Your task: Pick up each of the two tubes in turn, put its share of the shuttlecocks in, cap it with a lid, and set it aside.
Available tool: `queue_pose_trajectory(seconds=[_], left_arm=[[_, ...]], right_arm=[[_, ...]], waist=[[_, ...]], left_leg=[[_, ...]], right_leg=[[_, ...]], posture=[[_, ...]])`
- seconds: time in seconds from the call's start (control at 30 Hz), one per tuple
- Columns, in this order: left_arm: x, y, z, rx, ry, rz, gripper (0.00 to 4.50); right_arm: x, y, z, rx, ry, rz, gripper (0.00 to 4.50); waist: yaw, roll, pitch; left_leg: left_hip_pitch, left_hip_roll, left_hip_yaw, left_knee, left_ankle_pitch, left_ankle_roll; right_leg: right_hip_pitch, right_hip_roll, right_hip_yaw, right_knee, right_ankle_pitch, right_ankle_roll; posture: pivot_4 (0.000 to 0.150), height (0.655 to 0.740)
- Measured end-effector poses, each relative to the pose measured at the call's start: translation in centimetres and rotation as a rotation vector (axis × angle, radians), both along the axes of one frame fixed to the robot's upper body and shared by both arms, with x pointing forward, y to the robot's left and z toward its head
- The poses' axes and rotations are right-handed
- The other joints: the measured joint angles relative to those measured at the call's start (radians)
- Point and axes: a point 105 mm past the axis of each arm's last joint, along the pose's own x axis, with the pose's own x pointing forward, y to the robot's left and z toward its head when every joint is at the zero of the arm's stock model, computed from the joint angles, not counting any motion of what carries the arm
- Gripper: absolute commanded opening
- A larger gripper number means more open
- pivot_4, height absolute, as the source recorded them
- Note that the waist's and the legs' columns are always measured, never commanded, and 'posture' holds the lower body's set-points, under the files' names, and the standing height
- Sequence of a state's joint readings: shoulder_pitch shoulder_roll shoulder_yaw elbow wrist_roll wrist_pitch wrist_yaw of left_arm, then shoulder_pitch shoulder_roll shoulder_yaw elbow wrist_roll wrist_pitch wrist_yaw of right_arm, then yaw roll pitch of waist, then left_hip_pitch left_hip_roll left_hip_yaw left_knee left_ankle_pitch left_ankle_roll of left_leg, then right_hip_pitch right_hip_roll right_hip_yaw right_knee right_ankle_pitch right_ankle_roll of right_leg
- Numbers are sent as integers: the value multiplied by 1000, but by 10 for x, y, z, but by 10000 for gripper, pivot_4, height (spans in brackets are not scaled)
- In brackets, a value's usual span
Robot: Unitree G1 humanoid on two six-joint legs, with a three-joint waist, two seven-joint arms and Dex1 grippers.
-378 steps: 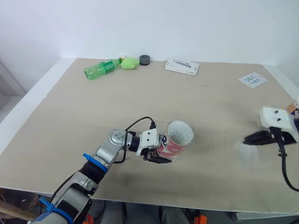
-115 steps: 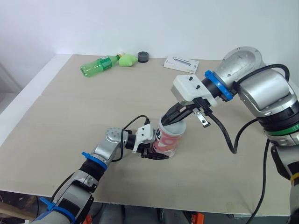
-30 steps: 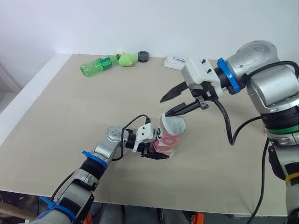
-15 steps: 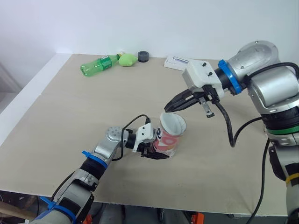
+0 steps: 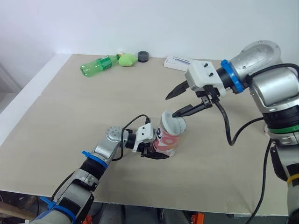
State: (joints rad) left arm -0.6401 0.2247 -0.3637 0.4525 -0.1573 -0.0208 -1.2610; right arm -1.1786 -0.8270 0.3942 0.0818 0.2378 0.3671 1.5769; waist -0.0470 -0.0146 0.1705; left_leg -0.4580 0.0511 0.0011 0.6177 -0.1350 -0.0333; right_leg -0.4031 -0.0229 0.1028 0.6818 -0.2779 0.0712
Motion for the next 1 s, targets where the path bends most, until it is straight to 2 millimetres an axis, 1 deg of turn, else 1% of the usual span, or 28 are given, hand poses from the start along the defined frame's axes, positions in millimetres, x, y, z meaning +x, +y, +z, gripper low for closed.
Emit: queue_pose_trajectory(seconds=[0.03, 0.07, 0.1, 0.13, 0.17, 0.2, 0.27, 0.3, 0.33, 0.63, 0.7, 0.77, 0.87, 0.93, 1.0], left_arm=[[0, 0, 0, 0, 0, 0, 28006], [0, 0, 0, 0, 0, 0, 28006], [0, 0, 0, 0, 0, 0, 28006], [0, 0, 0, 0, 0, 1, 28006], [0, 0, 0, -1, 1, 2, 28006], [1, 1, 0, -2, 3, 7, 28006], [2, 2, 0, -4, 6, 17, 28006], [2, 2, 0, -5, 7, 19, 28006], [3, 2, 0, -5, 8, 21, 28006], [3, 2, 0, -6, 5, 27, 28006], [3, 1, 0, -6, 4, 25, 28006], [2, 1, 0, -7, 0, 20, 28006], [2, 0, 0, -6, 1, 13, 28006], [2, 0, 0, -6, 3, 10, 28006], [2, -2, 0, -8, 4, 6, 28006]], right_arm=[[1, 1, -1, 1, 2, 0, 29019], [3, 5, -5, 7, 16, 9, 23847], [4, 5, -5, 6, 17, 9, 23069], [5, 7, -9, 0, 29, 15, 20568], [4, 7, -9, -1, 30, 17, 16937], [4, 9, -11, -4, 39, 25, 10466], [4, 9, -12, -4, 49, 28, 5790], [4, 9, -12, -1, 54, 29, 1781], [4, 9, -12, 5, 59, 30, 316], [5, 7, -11, 7, 65, 26, 316], [4, 5, -8, 17, 80, 14, 316], [1, 0, 6, 55, 93, -4, 316], [-11, -6, 41, 140, 69, -3, 316], [-15, -9, 49, 158, 63, -5, 316], [-15, -20, 51, 135, 39, -45, 316]], waist=[[0, 0, 0], [0, 0, 0], [0, 0, 0], [0, 0, 0], [0, 0, 0], [0, 0, 0], [-1, 0, 0], [-2, 0, 0], [-2, 0, 0], [-2, 0, 0], [-1, 0, 0], [0, 0, 0], [0, 0, 0], [0, 0, 0], [1, 0, 0]], left_leg=[[0, 0, 0, 0, 0, 0], [0, 0, 0, 0, 0, 0], [0, 0, 0, 0, 0, 0], [0, 0, 0, 0, 0, 0], [0, 0, 0, 0, 0, 0], [0, 0, 0, 0, 0, 0], [0, 0, 0, 0, 0, 0], [0, 0, 0, 0, 0, 0], [0, 0, 0, 0, 0, 0], [0, 0, 0, 0, 1, 0], [0, 0, 0, 0, 1, 0], [0, 0, 0, 0, 1, 0], [0, 0, 0, -1, 1, -1], [0, -1, 0, -1, 1, -1], [-1, -1, 0, 0, 1, -1]], right_leg=[[0, 0, 0, 0, 0, 0], [0, 0, 0, 0, 0, 0], [0, 0, 0, 0, 0, 0], [0, 0, 0, 0, 0, 0], [0, 0, 0, 0, 0, 0], [0, 0, 0, 0, 0, 0], [0, 0, 0, 0, 0, 0], [0, 0, 0, 0, 0, 0], [0, 0, 0, 0, 0, -1], [0, 1, 1, 0, 0, -2], [0, 0, 1, 0, 0, -2], [-1, 0, 1, 0, 0, -2], [-1, 0, 1, 0, 0, -3], [0, 0, 1, 0, -1, -3], [-1, 0, 1, 0, -2, -2]], posture=[[1500, 7294], [1500, 7294], [1500, 7294], [1500, 7294], [1500, 7294], [1500, 7294], [1500, 7294], [1500, 7294], [1500, 7294], [1500, 7294], [1500, 7294], [1500, 7294], [1500, 7294], [1500, 7294], [1500, 7294]])
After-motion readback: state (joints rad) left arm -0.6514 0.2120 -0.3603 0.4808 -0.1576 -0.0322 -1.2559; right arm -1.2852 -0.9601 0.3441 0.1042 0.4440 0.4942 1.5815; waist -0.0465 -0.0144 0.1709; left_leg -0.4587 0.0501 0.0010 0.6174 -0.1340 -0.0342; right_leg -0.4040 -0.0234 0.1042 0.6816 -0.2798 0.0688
